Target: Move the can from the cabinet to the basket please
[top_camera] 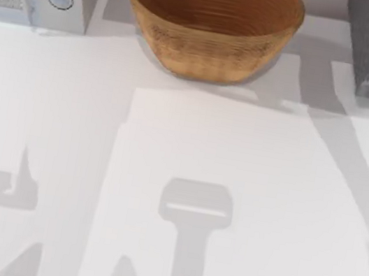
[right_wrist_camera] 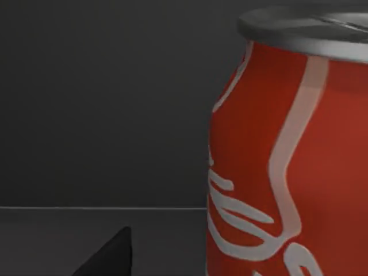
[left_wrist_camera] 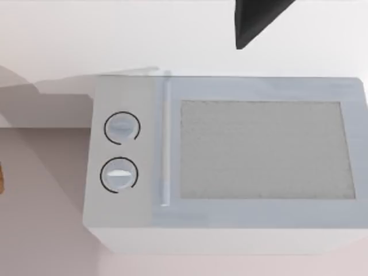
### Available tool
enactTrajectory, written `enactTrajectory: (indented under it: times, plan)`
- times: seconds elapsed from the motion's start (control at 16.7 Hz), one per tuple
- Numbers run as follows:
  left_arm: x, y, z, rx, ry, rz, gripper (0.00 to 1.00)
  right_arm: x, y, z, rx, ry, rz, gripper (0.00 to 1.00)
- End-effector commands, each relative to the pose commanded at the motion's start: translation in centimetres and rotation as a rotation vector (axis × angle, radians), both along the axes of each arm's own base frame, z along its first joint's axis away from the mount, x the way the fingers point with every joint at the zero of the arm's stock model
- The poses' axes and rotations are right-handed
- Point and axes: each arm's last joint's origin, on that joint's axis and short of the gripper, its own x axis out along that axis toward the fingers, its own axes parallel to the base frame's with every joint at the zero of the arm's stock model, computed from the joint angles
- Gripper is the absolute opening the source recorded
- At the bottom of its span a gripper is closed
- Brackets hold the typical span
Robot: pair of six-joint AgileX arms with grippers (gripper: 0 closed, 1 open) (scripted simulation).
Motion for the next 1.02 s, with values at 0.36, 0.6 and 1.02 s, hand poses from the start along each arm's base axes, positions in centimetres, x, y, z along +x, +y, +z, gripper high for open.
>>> enactTrajectory:
  times: [0.36,0.6,1.02]
  plan:
    - [0.0,0.0,0.0,0.0,0.0,0.0,1.0,0.52,-0.11,-0.03,0.0,0.0,0.0,0.92]
    - [0.0,0.0,0.0,0.0,0.0,0.0,1.0,0.52,-0.11,-0.03,0.0,0.0,0.0,0.62]
    - [0.0,0.0,0.0,0.0,0.0,0.0,1.0,0.52,-0.11,-0.03,0.0,0.0,0.0,0.1]
